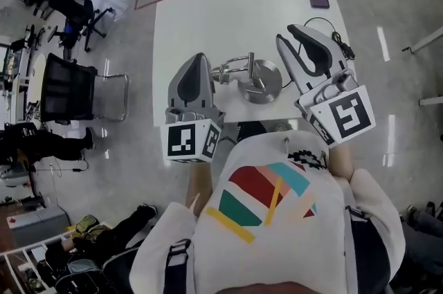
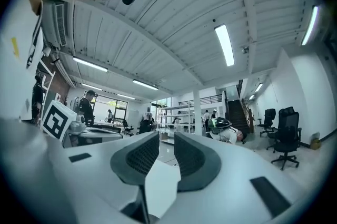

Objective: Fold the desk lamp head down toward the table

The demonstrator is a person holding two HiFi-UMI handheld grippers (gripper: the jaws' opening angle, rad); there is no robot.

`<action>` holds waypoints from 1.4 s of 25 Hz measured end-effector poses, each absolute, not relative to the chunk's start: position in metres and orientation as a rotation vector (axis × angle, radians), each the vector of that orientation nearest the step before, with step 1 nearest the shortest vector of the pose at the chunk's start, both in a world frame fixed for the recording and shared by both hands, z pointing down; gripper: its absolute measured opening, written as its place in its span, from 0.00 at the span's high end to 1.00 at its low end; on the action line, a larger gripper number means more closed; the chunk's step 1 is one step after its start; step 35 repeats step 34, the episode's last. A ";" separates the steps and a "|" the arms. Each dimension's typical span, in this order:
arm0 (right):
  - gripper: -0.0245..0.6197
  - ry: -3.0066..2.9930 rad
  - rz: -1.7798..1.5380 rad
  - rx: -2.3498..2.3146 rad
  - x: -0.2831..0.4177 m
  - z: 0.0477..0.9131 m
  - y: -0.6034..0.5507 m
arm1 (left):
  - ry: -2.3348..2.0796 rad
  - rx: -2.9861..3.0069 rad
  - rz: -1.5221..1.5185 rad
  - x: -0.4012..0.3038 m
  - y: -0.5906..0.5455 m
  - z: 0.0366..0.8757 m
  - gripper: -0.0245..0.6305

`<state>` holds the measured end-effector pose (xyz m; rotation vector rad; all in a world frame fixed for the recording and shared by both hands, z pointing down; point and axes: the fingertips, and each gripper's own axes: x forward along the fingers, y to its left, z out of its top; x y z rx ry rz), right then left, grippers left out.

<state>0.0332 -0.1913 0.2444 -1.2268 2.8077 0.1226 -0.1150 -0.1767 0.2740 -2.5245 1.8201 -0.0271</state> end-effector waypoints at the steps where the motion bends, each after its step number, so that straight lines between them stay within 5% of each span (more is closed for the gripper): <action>1: 0.82 2.801 0.127 -1.213 0.035 0.242 -0.186 | 1.806 -2.523 -0.024 -0.110 -0.173 0.270 0.89; 15: 0.82 2.838 0.371 -1.306 0.053 0.243 -0.174 | 1.712 -2.534 0.046 -0.079 -0.176 0.240 0.89; 35: 0.82 2.849 0.200 -1.462 0.094 0.268 -0.194 | 1.672 -2.589 -0.047 -0.040 -0.203 0.260 0.89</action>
